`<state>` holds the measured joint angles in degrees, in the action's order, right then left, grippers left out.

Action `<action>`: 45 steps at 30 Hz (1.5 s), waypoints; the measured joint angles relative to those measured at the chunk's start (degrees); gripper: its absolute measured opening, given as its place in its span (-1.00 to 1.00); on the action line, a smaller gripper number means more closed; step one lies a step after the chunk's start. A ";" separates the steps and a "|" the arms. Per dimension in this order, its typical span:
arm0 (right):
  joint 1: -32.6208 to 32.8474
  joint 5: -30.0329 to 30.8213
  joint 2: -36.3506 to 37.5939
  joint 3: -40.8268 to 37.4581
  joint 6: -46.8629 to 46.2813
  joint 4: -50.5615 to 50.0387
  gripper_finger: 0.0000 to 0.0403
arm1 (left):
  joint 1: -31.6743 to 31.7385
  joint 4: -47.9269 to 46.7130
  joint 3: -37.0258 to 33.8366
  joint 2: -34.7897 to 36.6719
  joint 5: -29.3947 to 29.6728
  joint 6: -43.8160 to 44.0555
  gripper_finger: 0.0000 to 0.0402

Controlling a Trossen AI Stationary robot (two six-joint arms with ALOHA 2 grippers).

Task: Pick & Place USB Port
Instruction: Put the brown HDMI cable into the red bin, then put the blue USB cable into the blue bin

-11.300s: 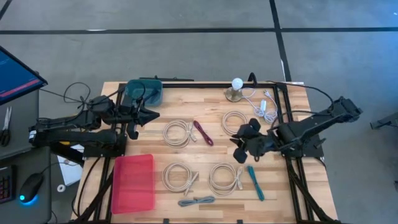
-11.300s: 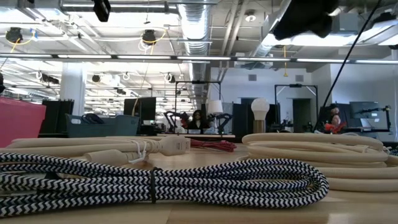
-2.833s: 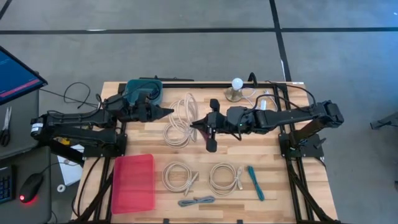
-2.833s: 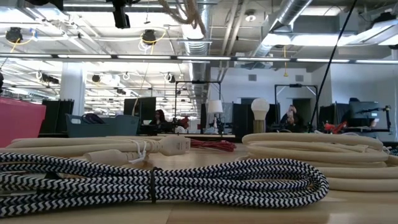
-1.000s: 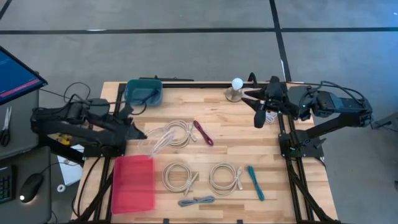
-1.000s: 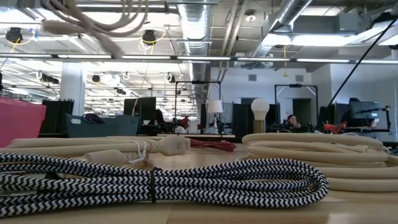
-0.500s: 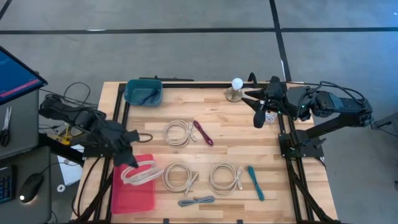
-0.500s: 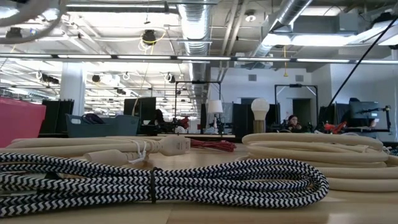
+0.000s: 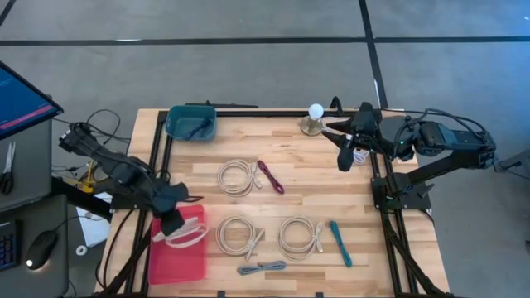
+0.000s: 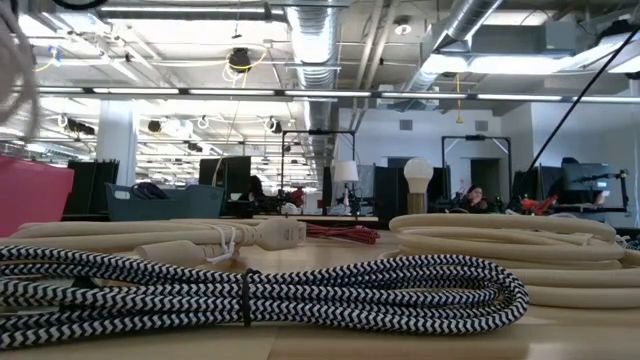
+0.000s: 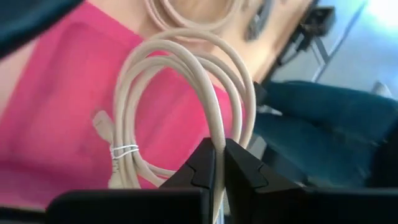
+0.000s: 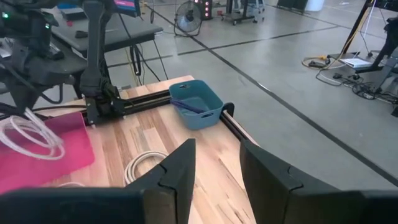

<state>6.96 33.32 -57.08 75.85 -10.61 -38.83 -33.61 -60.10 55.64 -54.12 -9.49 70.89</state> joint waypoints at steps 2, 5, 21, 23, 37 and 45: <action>0.00 0.00 0.00 0.00 0.00 0.00 -0.42 | -0.01 -0.31 -0.27 -0.91 0.67 -0.08 -0.93; 0.00 0.00 0.00 0.00 0.00 -0.34 -0.42 | -0.51 -0.23 -1.39 -2.33 0.44 -0.10 -0.93; 0.02 0.00 0.00 -0.02 0.00 -0.33 -0.42 | -0.74 0.24 -4.29 -6.76 -1.28 0.12 -0.72; 0.02 -0.02 0.00 -0.01 0.00 -0.32 -0.42 | -0.74 0.37 -4.29 -6.76 -1.28 0.09 -0.62; 0.02 -0.24 0.00 -0.02 0.00 -0.81 -0.42 | -0.74 10.47 -4.40 -3.97 -5.55 -0.56 -0.44; 0.02 -0.26 0.00 -0.02 0.02 -0.81 -0.42 | -0.71 27.06 -4.40 2.26 5.25 -6.06 -0.59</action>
<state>6.98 33.06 -57.08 75.83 -10.59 -39.64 -34.32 -33.04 51.24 -51.85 -4.24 64.83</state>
